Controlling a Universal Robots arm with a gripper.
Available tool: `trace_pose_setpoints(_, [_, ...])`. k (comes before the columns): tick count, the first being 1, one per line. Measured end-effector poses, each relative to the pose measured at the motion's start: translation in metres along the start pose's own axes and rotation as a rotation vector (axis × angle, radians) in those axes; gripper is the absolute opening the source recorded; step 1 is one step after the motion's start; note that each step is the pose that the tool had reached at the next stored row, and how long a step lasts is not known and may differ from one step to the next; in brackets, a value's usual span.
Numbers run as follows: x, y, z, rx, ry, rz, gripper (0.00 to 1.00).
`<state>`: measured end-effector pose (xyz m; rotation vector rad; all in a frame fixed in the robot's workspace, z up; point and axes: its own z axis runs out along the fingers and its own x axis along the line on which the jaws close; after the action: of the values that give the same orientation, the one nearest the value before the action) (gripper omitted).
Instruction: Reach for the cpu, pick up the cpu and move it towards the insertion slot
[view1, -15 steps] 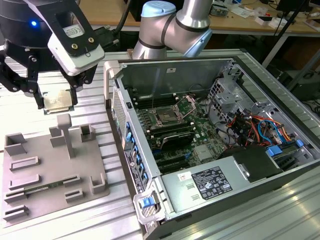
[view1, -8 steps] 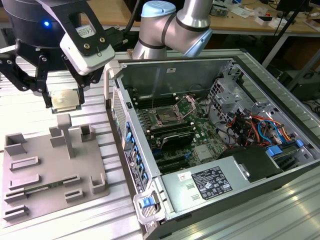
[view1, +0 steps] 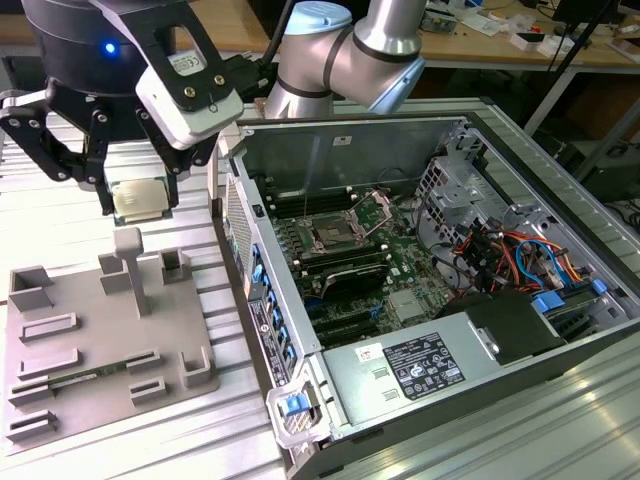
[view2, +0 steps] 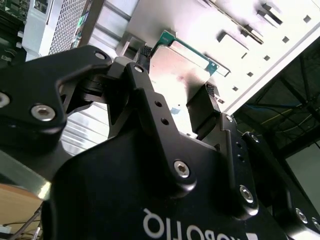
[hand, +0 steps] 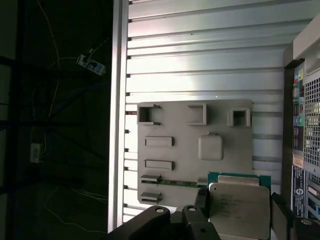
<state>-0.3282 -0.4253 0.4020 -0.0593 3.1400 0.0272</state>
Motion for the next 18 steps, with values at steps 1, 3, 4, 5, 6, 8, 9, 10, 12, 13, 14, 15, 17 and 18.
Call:
trace_pose_setpoints(1, [-0.0023,-0.0001,0.0001,0.0,0.0,0.0,0.55])
trace_pose_setpoints(3, [-0.0054,-0.0002,0.0002,0.0,0.0,0.0,0.55])
trace_pose_setpoints(4, [-0.0076,-0.0003,0.0002,0.0,0.0,0.0,0.55])
trace_pose_setpoints(5, [-0.0106,-0.0004,0.0002,0.0,-0.0001,0.0,0.55])
trace_pose_setpoints(6, [-0.012,-0.0005,0.0003,-0.0001,-0.0001,0.0,0.55])
trace_pose_setpoints(8, [-0.0155,-0.0006,0.0002,-0.0001,-0.0001,0.0,0.55])
trace_pose_setpoints(9, [-0.017,-0.0006,0.0003,0.0,-0.0001,0.0,0.55])
trace_pose_setpoints(10, [-0.0183,-0.0007,0.0003,-0.0001,-0.0001,0.0,0.55])
trace_pose_setpoints(12, [-0.0219,-0.0008,0.0002,0.0,0.0,0.0,0.55])
trace_pose_setpoints(13, [-0.0232,-0.0009,0.0002,0.0,0.0,0.001,0.55])
trace_pose_setpoints(14, [-0.0248,-0.0009,0.0002,0.0,0.0,0.001,0.55])
trace_pose_setpoints(15, [-0.0272,-0.001,0.0003,0.0,-0.0001,0.001,0.55])
trace_pose_setpoints(17, [-0.0313,-0.0012,0.0002,0.0,0.0,0.001,0.55])
trace_pose_setpoints(18, [-0.034,-0.0013,0.0003,0.0,0.0,0.001,0.55])
